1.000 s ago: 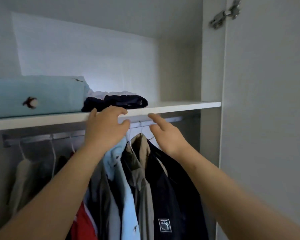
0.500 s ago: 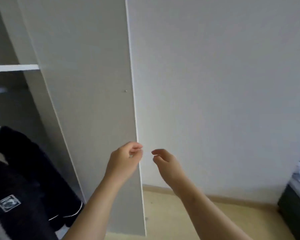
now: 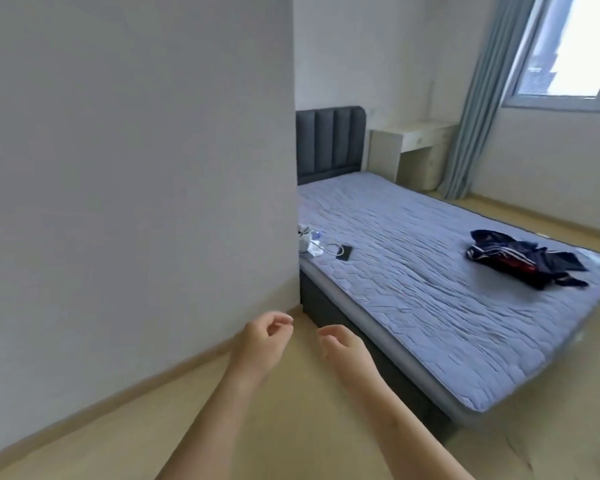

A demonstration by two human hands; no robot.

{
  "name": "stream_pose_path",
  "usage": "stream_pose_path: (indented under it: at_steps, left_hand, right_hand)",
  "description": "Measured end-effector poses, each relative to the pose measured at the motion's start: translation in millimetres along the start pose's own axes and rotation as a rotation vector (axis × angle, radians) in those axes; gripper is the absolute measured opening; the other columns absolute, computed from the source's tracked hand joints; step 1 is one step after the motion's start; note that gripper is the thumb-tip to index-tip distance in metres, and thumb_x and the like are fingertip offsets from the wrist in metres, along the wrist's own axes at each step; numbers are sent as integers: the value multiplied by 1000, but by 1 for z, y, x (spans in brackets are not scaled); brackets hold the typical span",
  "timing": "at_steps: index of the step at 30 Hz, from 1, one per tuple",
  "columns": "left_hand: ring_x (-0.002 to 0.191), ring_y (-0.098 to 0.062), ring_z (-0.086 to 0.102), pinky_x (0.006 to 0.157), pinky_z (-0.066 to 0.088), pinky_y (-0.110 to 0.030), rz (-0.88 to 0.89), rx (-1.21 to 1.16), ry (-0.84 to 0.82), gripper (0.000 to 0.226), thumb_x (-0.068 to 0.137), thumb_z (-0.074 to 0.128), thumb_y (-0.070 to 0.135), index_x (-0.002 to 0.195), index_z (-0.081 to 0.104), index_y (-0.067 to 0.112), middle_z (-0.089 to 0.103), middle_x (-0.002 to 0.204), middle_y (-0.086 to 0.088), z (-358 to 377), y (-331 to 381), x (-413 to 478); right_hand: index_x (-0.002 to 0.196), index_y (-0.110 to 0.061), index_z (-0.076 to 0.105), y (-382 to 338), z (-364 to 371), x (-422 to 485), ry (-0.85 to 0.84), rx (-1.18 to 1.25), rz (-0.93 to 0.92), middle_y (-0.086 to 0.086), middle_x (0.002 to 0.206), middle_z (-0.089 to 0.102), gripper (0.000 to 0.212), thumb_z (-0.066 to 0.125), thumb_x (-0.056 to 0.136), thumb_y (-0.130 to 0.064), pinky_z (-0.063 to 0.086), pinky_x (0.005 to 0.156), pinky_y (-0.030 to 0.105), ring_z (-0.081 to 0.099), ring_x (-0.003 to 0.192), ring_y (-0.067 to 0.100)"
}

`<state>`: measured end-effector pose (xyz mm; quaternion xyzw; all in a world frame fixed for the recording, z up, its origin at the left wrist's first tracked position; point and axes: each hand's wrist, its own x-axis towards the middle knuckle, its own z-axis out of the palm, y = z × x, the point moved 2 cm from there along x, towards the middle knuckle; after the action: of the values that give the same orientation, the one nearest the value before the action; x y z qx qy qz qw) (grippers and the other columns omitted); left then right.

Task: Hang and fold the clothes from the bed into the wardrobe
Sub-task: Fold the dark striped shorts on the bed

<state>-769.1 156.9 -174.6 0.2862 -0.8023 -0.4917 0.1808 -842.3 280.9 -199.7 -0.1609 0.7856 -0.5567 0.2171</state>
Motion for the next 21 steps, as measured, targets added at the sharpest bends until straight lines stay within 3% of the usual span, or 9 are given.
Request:
stream_pose_path:
  at_steps: [3,6,12,18,21]
  left_hand:
    - [83,-13,61,76,47,-23,-16,-18,-192,19,86,58,17,76,62,32,65,76,11,72,4,19]
    - [84,-12,62,68,44,-22,-34,-23,-342,16,87,57,19,79,64,31,66,81,9,138,6,40]
    - [86,-14,64,66,44,-23,-65,-13,-539,15,88,57,20,79,63,30,68,87,4,256,19,113]
    - [93,-17,63,72,45,-27,-81,82,-685,11,88,55,20,88,64,27,67,95,0,354,46,182]
    - [96,-21,62,76,45,-30,-113,76,-795,13,90,54,14,95,62,22,66,98,-5,408,68,195]
  right_hand:
    - [98,-29,56,41,-51,12,110,39,108,-7,94,60,19,43,91,-17,44,66,22,57,88,12]
    - [99,-30,55,82,-97,25,209,64,224,-8,100,58,19,42,91,-19,44,69,24,57,95,13]
    - [99,-23,53,137,-173,94,367,154,384,-7,91,55,15,42,93,-15,38,61,20,51,83,8]
    - [108,-15,55,168,-234,168,438,227,525,2,96,53,21,41,93,-14,38,73,25,51,91,20]
    - [101,-17,55,185,-278,182,508,273,560,1,92,53,17,42,92,-12,36,64,23,50,88,20]
